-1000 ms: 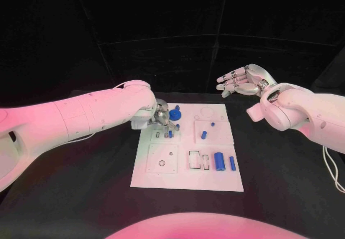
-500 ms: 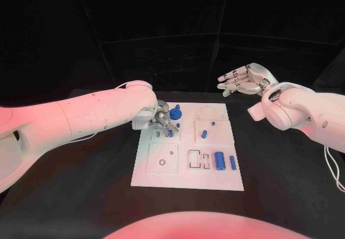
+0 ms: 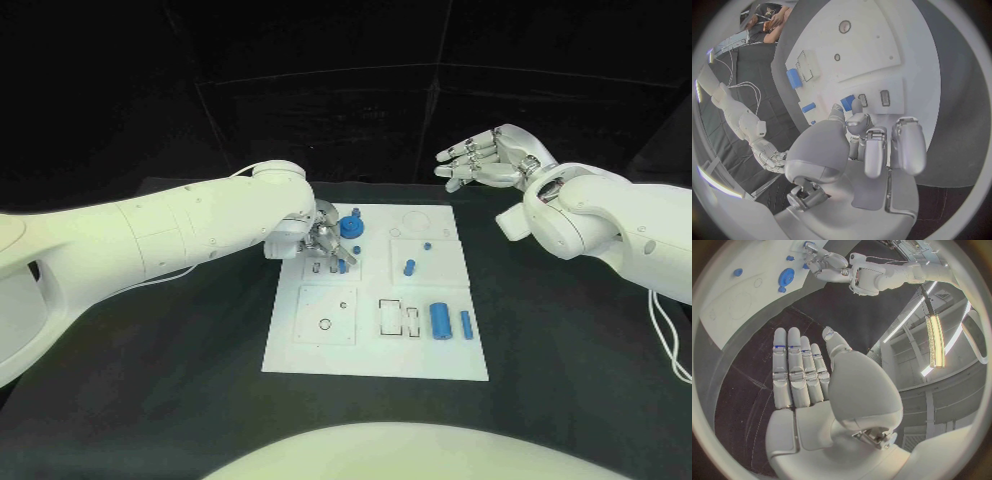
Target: Assemble the parts on the task board
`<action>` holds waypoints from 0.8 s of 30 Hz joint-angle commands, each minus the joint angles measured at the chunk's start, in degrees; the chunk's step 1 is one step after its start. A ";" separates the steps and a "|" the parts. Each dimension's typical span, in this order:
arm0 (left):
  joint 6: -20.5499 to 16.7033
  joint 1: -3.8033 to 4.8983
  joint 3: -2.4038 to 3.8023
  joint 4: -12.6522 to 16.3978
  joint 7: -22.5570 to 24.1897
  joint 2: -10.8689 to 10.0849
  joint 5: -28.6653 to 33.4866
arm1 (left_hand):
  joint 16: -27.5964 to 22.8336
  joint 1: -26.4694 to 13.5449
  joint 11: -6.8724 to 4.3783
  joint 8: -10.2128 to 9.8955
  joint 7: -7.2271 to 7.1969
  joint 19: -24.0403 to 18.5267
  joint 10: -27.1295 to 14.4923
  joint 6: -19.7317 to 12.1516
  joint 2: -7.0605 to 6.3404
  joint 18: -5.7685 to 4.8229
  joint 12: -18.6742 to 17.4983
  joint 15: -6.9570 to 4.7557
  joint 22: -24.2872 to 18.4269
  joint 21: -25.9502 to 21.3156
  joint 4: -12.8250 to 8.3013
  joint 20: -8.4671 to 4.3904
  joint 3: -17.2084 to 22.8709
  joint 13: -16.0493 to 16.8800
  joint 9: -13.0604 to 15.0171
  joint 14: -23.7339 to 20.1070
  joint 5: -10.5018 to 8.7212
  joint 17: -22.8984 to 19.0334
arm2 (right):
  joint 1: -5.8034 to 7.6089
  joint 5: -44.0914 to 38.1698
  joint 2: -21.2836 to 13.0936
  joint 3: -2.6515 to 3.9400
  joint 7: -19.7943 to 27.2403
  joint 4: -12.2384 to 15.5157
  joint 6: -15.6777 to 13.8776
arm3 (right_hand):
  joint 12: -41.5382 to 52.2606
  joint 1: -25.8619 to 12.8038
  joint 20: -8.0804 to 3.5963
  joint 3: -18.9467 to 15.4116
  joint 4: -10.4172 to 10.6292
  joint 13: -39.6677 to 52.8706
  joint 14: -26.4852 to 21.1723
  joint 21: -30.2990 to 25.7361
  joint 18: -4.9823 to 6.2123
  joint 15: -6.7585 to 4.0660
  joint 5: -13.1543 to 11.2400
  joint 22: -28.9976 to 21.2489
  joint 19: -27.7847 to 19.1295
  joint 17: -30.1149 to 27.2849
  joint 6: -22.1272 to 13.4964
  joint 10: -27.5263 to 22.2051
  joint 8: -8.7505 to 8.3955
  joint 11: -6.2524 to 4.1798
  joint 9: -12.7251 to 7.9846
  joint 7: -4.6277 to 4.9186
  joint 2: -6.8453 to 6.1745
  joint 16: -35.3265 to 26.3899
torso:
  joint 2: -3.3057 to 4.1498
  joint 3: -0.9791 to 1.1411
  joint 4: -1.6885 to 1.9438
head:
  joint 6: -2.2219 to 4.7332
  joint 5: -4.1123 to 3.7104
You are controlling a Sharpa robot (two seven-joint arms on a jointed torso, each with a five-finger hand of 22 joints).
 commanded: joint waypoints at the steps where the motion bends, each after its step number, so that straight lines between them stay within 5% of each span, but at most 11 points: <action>1: 0.57 0.05 0.01 -0.09 -0.39 0.18 -0.28 | 0.39 0.74 -0.18 0.31 -0.01 0.79 0.08 -0.44 -0.12 -0.42 0.15 -0.44 -0.16 0.05 -0.48 -0.51 0.15 -0.07 0.14 6.05 -0.13 15.09 | 0.13 0.21 0.10 0.05 0.24 -0.01 -0.10 | -0.29 -0.64 -0.06 -0.29 0.00 -0.09 0.15 -0.29 0.67 0.22 0.22 -0.05 0.32 -0.06 -0.11 0.07 -0.32 0.35 -0.06 0.23 -0.04 -0.26 | -0.03 -0.02 0.02 | -0.08 -0.03; 16: 0.61 -0.03 -0.03 -0.34 -0.27 0.47 -0.28 | 0.39 2.31 -0.03 0.18 0.21 0.48 -0.47 -1.40 -0.36 -0.32 -0.53 -0.34 -0.52 -0.21 -2.23 -0.44 1.63 -0.85 0.41 6.05 -0.12 15.09 | 0.13 0.21 0.35 0.05 0.31 -0.34 -0.09 | -0.28 -0.70 -0.04 -0.27 0.03 -0.16 0.14 -0.40 0.66 0.25 0.30 -0.12 0.33 -0.08 -0.19 0.04 -0.32 0.37 -0.06 0.26 0.01 -0.35 | -0.01 0.02 0.00 | -0.28 0.03; 24: 0.12 -0.11 -0.04 -0.18 -0.21 0.49 -0.27 | 0.39 5.77 -0.09 -0.90 0.16 0.25 -1.04 -2.09 0.31 -0.23 -1.38 -0.36 -0.73 -0.39 -5.05 -0.40 5.19 -1.68 -0.01 6.05 0.02 15.09 | 0.12 0.21 0.50 0.05 0.30 -0.47 0.00 | -0.29 -0.70 -0.02 -0.23 0.03 -0.22 0.13 -0.48 0.67 0.26 0.40 -0.17 0.35 -0.10 -0.25 0.00 -0.31 0.39 -0.06 0.27 0.06 -0.43 | -0.01 0.02 0.01 | -0.42 0.01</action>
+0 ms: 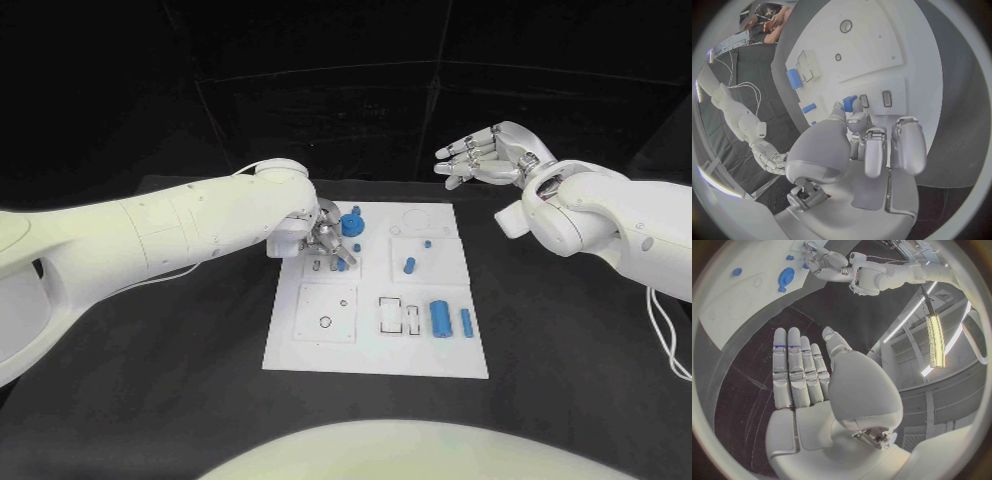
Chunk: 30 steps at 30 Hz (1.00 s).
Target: Assemble the parts on the task board
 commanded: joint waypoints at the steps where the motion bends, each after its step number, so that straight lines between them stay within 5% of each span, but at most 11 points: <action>1: -0.14 0.01 -0.01 0.20 -0.18 0.02 -0.23 | 0.40 2.23 -0.07 -0.76 -0.05 0.23 -0.62 -0.68 0.68 -0.22 -0.43 -0.44 -0.05 -0.40 -1.49 -0.45 2.24 -0.30 -0.38 6.05 0.30 15.09 | 0.13 0.20 0.09 0.05 0.32 -0.01 0.00 | -0.29 -0.71 -0.03 -0.23 0.03 -0.11 0.13 -0.26 0.66 0.26 0.40 -0.10 0.35 -0.10 -0.25 0.00 -0.31 0.39 -0.07 0.28 0.06 -0.43 | -0.01 0.02 -0.01 | -0.08 -0.05; 5: -1.27 -0.06 -0.01 0.94 0.12 -0.49 0.22 | 0.40 5.83 -0.19 -2.23 -0.03 0.10 -1.32 -1.08 1.37 -0.13 -1.48 -0.66 -0.22 -0.56 -4.39 -0.73 7.14 -1.06 -1.19 6.05 4.08 15.09 | 0.13 0.20 0.18 0.05 0.25 -0.13 0.09 | -0.30 -0.66 -0.02 -0.19 -0.01 -0.17 0.12 -0.33 0.67 0.27 0.49 -0.15 0.36 -0.12 -0.31 -0.05 -0.31 0.40 -0.07 0.29 0.07 -0.50 | -0.01 0.01 -0.03 | -0.06 -0.07; 8: -2.66 -0.08 -0.01 1.84 0.62 -1.21 0.47 | 0.40 7.46 0.02 -3.22 0.15 -0.05 -1.57 -1.25 0.22 -0.12 -2.56 -0.68 -0.44 -0.79 -7.17 -0.64 14.30 -1.91 -1.68 6.05 6.19 15.09 | 0.13 0.20 0.23 0.05 0.20 -0.22 0.22 | -0.32 -0.64 0.00 -0.18 -0.04 -0.22 0.09 -0.40 0.66 0.29 0.54 -0.19 0.36 -0.14 -0.38 -0.11 -0.32 0.42 -0.08 0.31 0.05 -0.56 | -0.03 0.03 0.03 | -0.03 -0.18; 12: -4.75 -0.10 -0.01 3.22 1.28 -2.32 0.93 | 0.40 0.78 0.87 -2.58 0.63 -0.09 -0.83 -1.15 -6.19 0.00 -3.40 -0.08 -0.35 -0.93 -9.32 -0.32 31.43 -2.88 -0.85 6.05 6.61 15.09 | 0.13 0.20 0.27 0.05 0.16 -0.31 0.30 | -0.35 -0.65 0.02 -0.17 -0.06 -0.30 0.05 -0.50 0.66 0.33 0.60 -0.25 0.36 -0.17 -0.46 -0.21 -0.32 0.47 -0.08 0.35 0.04 -0.66 | -0.05 0.05 0.12 | -0.04 -0.16; 16: -7.75 -0.10 0.00 5.08 1.58 -3.73 1.39 | 0.40 -3.41 0.46 -1.11 0.48 -0.13 -0.38 -1.13 -8.95 0.01 -3.42 -0.01 -0.48 -1.16 -10.71 -0.18 41.35 -3.22 0.41 6.05 6.50 15.09 | 0.13 0.20 0.35 0.05 0.14 -0.47 0.32 | -0.36 -0.69 0.04 -0.16 -0.05 -0.35 0.02 -0.58 0.65 0.36 0.64 -0.29 0.36 -0.18 -0.52 -0.26 -0.32 0.50 -0.08 0.38 0.04 -0.73 | -0.02 0.04 0.09 | -0.01 -0.01; 20: -10.36 -0.11 -0.01 6.55 1.23 -4.77 1.70 | 0.40 -5.92 0.28 -0.01 0.57 -0.09 -0.07 -1.30 -10.25 -0.01 -3.38 -0.14 -0.40 -1.23 -11.54 -0.19 46.05 -3.39 1.37 6.05 6.38 15.09 | 0.13 0.20 0.38 0.05 0.12 -0.57 0.39 | -0.36 -0.70 0.05 -0.16 -0.05 -0.35 0.02 -0.59 0.65 0.36 0.64 -0.30 0.36 -0.19 -0.52 -0.27 -0.31 0.51 -0.08 0.39 0.04 -0.73 | 0.01 0.02 0.11 | 0.02 0.14; 30: -14.48 -0.35 -0.04 8.78 0.52 -6.36 0.95 | 0.40 -6.75 0.23 0.51 0.54 -0.02 0.04 -1.43 -10.75 -0.04 -3.37 -0.19 -0.18 -1.16 -12.07 -0.22 47.61 -3.47 1.83 6.05 6.68 15.09 | 0.13 0.20 0.58 0.04 0.08 -0.90 0.60 | -0.36 -0.76 0.07 -0.16 -0.02 -0.40 0.01 -0.66 0.64 0.39 0.69 -0.34 0.36 -0.20 -0.57 -0.31 -0.31 0.53 -0.08 0.41 0.07 -0.79 | -0.03 0.09 0.16 | -0.19 0.64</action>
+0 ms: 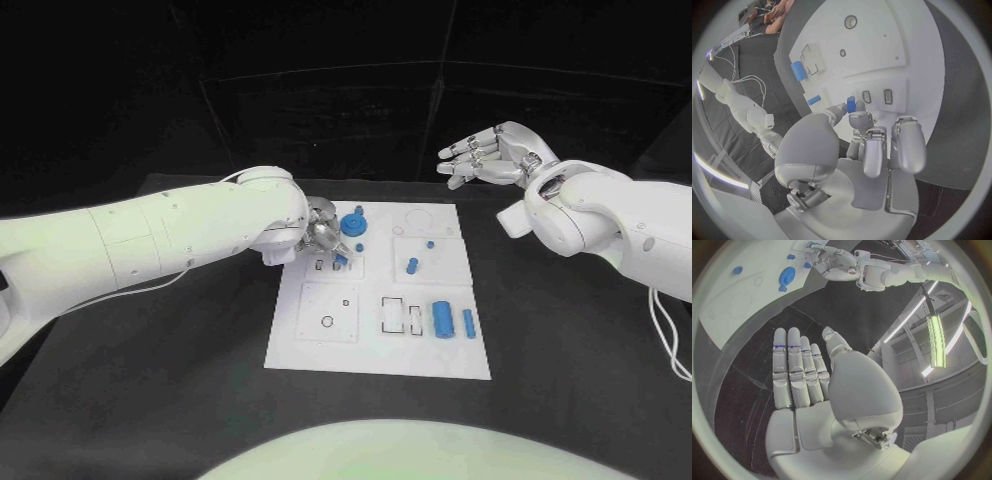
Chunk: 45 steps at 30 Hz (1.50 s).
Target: Assemble the parts on the task board
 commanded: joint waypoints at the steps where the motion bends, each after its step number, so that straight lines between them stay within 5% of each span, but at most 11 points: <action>1: -4.03 -0.26 0.00 0.50 -0.44 -0.23 -0.27 | 0.40 -0.55 -0.08 0.30 0.31 0.00 0.32 -0.20 0.11 -0.06 -0.17 0.22 0.10 -0.05 -10.55 0.20 11.00 0.01 0.08 6.06 0.02 15.09 | 0.13 0.19 0.07 0.04 0.20 -0.03 0.41 | -0.36 -0.55 0.07 -0.16 -0.02 -0.05 0.01 -0.21 0.65 0.39 0.37 -0.06 0.36 -0.09 -0.37 -0.11 -0.30 0.33 -0.08 0.21 -0.15 -0.30 | -0.03 0.04 0.04 | -0.14 0.21; 21: -3.87 -1.82 -0.03 -0.24 -3.88 -0.17 -1.91 | 0.40 -1.71 -0.21 1.05 0.12 0.28 0.99 -0.08 -0.48 -0.19 0.72 0.12 0.86 0.40 -10.76 0.13 12.17 0.90 0.64 6.06 0.38 15.09 | 0.13 0.19 0.21 0.04 0.22 -0.21 0.14 | -0.36 -0.69 0.11 -0.18 0.04 -0.12 0.00 -0.33 0.64 0.44 0.44 -0.13 0.37 -0.12 -0.43 -0.17 -0.29 0.37 -0.07 0.24 -0.13 -0.39 | 0.04 -0.01 -0.17 | -0.43 0.83; 45: 0.21 -2.13 -0.02 0.16 -4.87 -0.85 -2.55 | 0.40 -2.52 -0.34 1.72 -0.02 0.34 1.10 -0.20 -0.91 -0.23 0.88 0.04 1.08 0.49 -10.88 0.06 13.01 0.98 1.14 6.06 1.34 15.09 | 0.11 0.19 0.50 0.04 0.65 -0.47 -0.10 | -0.36 -0.73 0.13 -0.18 0.06 -0.16 -0.01 -0.40 0.64 0.45 0.48 -0.17 0.38 -0.13 -0.48 -0.20 -0.29 0.39 -0.07 0.26 -0.11 -0.45 | 0.08 -0.01 -0.15 | -0.51 1.05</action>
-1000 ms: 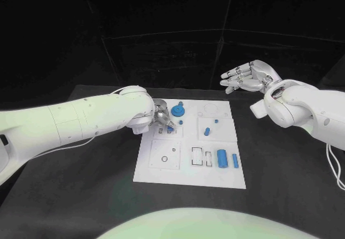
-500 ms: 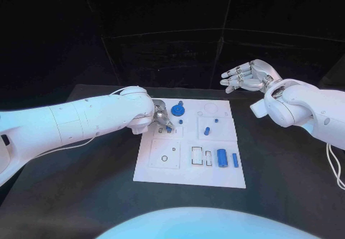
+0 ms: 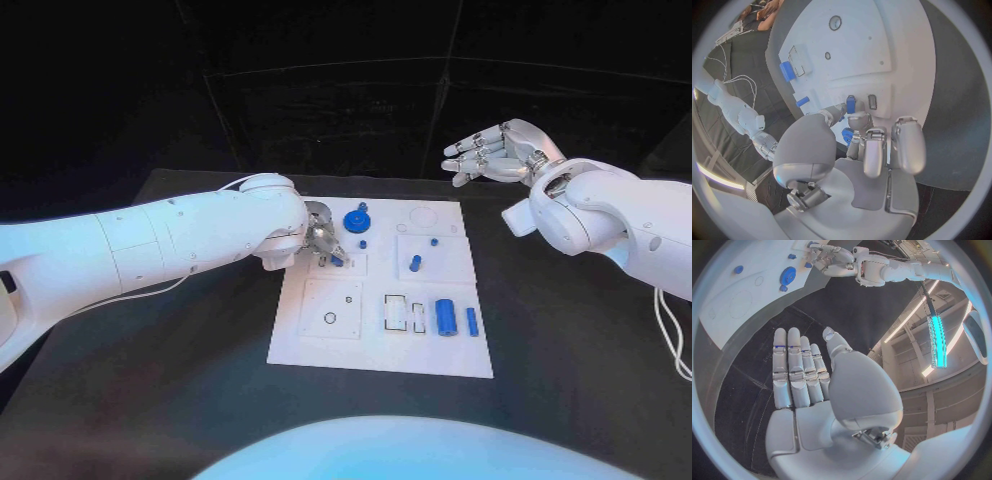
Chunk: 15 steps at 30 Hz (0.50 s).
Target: Assemble the parts on the task board
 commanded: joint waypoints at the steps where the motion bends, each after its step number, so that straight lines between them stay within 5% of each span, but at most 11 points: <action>1: 2.22 -0.16 -0.13 -0.11 -1.29 -0.03 -0.68 | 0.40 -0.10 -0.04 0.42 -0.11 0.34 0.41 -0.20 0.49 -0.23 0.19 0.03 0.09 0.30 -9.42 0.05 9.86 0.03 0.12 6.06 0.29 15.09 | 0.12 0.19 0.08 0.05 0.61 0.01 -0.13 | -0.36 -0.42 0.13 -0.17 0.06 -0.05 -0.01 -0.19 0.64 0.45 0.28 -0.05 0.38 -0.09 -0.27 0.01 -0.29 0.18 -0.08 0.05 0.03 -0.16 | 0.01 0.03 0.01 | -0.05 0.12; 15: 3.10 -0.15 -0.13 -0.69 -1.16 0.53 -0.47 | 0.40 -2.57 -0.35 1.51 -0.66 0.33 0.66 0.07 -0.28 -0.24 0.61 -0.17 0.24 0.30 -8.16 -0.10 8.74 0.25 0.78 6.06 0.19 15.09 | 0.12 0.19 0.23 0.05 0.69 0.01 -0.08 | -0.35 -0.39 0.14 -0.12 0.04 -0.08 0.00 -0.25 0.65 0.45 0.32 -0.09 0.39 -0.10 -0.29 -0.01 -0.27 0.18 -0.07 0.05 0.09 -0.20 | -0.01 0.07 -0.02 | -0.12 0.09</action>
